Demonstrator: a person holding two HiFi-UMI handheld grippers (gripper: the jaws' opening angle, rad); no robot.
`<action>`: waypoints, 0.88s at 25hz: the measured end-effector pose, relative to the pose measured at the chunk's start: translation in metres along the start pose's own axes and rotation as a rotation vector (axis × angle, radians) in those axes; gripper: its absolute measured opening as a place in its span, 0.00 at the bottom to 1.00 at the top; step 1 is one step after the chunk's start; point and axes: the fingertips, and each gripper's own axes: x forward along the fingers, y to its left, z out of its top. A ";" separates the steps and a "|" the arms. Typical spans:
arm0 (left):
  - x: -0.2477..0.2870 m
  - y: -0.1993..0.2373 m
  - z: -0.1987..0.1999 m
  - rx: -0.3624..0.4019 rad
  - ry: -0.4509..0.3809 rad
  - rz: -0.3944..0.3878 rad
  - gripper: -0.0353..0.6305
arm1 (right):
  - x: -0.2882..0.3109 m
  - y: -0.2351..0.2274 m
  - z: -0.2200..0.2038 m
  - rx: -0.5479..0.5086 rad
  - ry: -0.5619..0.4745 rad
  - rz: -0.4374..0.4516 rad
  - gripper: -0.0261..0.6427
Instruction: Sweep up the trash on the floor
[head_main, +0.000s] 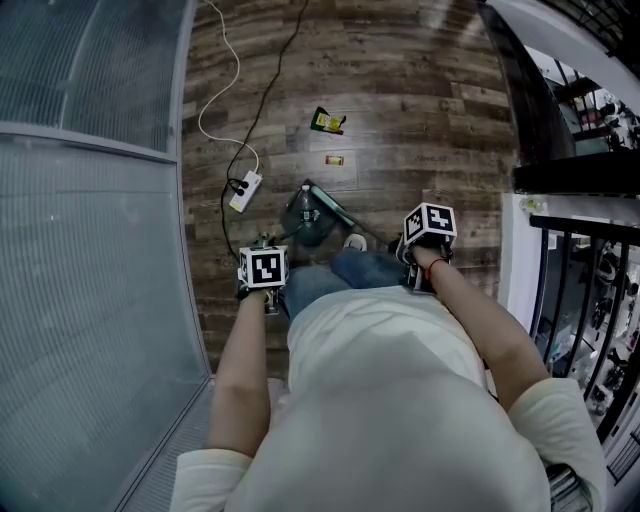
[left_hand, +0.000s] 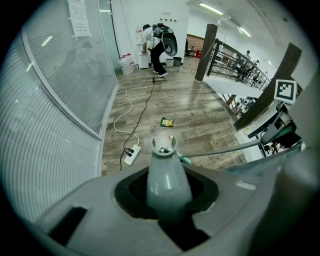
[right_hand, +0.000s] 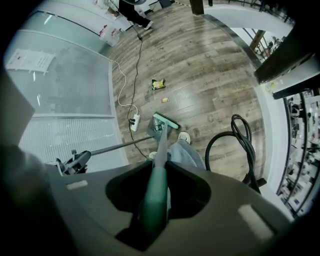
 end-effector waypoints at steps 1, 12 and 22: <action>-0.001 -0.001 0.001 0.001 -0.003 -0.001 0.19 | -0.001 -0.001 0.001 0.009 -0.005 0.010 0.18; -0.010 0.001 -0.010 0.021 -0.027 -0.011 0.19 | -0.013 -0.005 0.014 0.077 -0.077 0.060 0.18; -0.014 0.012 0.023 0.045 -0.073 0.029 0.19 | -0.025 -0.012 0.032 0.155 -0.165 0.076 0.18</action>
